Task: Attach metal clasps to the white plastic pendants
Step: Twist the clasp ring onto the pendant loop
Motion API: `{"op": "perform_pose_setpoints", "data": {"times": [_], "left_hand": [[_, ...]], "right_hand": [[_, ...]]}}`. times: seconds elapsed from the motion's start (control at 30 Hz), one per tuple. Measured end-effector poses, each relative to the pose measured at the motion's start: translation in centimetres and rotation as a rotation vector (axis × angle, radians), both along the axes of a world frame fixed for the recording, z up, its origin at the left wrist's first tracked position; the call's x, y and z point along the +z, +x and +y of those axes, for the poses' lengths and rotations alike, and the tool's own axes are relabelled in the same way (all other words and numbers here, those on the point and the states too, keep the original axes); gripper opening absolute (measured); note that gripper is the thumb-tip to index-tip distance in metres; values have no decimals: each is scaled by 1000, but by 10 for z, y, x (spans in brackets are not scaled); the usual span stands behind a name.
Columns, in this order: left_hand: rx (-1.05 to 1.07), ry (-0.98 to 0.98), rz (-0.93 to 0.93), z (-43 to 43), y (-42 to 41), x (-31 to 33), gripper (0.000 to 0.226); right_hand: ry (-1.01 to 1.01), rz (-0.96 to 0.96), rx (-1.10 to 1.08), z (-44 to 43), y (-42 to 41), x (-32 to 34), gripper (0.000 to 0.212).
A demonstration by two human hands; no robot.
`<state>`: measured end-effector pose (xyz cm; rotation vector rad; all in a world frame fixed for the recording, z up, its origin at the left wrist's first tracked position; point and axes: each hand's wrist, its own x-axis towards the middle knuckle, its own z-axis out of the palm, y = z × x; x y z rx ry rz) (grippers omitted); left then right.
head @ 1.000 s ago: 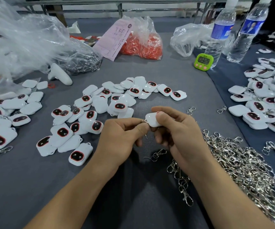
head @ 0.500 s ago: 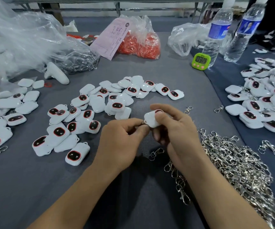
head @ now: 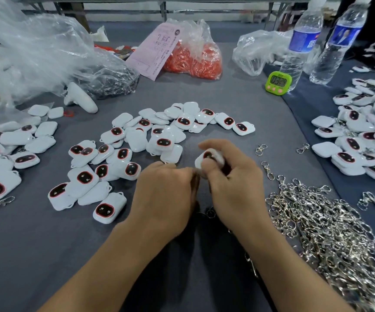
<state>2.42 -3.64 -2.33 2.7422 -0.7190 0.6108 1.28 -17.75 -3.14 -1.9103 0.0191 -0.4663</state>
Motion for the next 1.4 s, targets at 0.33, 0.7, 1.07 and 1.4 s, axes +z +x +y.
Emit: {"op": "perform_pose_setpoints", "data": {"times": [0.33, 0.7, 1.07, 1.4], "left_hand": [[-88, -885, 717, -8, 10, -5, 22], [52, 166, -27, 0, 5, 1, 29], [-91, -954, 731, -12, 6, -2, 30], [138, 31, 30, -1, 2, -9, 30]], "right_hand": [[748, 359, 102, -14, 10, 14, 23], [-39, -38, 42, 7, -3, -2, 26], [757, 335, 103, -11, 9, 14, 22], [-43, 80, 94, -5, -4, 10, 18]]}}
